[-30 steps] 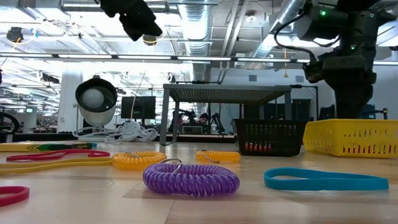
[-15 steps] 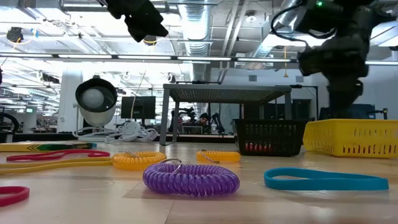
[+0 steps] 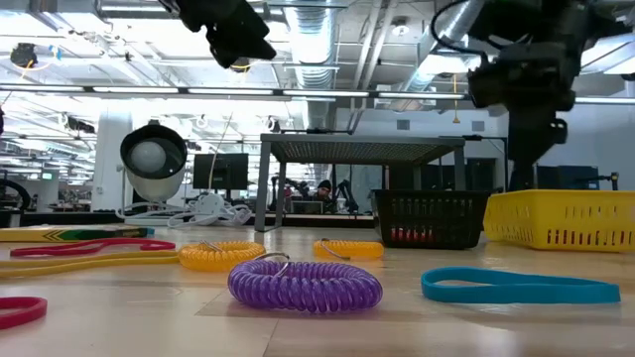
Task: Pick & Place Office Desk Supplies
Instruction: Put the yellow spring keychain into the black basket
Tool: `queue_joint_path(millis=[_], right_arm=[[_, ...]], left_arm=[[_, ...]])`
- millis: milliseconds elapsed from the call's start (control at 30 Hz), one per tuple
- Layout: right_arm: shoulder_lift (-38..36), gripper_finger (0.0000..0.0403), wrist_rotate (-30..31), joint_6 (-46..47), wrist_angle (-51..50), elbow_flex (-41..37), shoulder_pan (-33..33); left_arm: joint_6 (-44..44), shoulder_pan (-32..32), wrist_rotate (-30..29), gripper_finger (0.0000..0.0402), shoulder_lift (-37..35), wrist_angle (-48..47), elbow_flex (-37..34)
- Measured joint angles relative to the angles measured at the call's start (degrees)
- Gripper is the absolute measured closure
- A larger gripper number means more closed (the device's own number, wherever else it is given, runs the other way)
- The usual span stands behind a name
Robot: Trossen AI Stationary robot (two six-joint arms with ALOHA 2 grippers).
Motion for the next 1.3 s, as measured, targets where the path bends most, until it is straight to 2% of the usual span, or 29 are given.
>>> queue_joint_path(millis=[300,467,833,1000,1300], right_arm=[[-2.90,0.0224,0.52,-0.25,6.28,0.42,1.32],[-2.93,0.0231,0.20,-0.31,8.10,0.44,2.68],[-2.89,0.0240,0.35,-1.65,10.32,0.44,3.28],[-2.89,0.0242,0.35,-1.91,10.23,0.44,3.28],[-2.89,0.0242,1.76,-3.34,11.32,0.42,4.70]], left_arm=[[6.07,-3.18,1.51,0.0195,10.68,7.30,-0.02],[7.85,-4.13,1.86,0.0193,15.64,11.30,0.13],[11.50,-5.84,2.31,0.0201,25.64,10.73,6.07],[15.07,-6.55,4.44,0.0188,29.18,11.47,6.58],[15.29,-7.10,4.63,0.0166,35.17,11.50,9.29]])
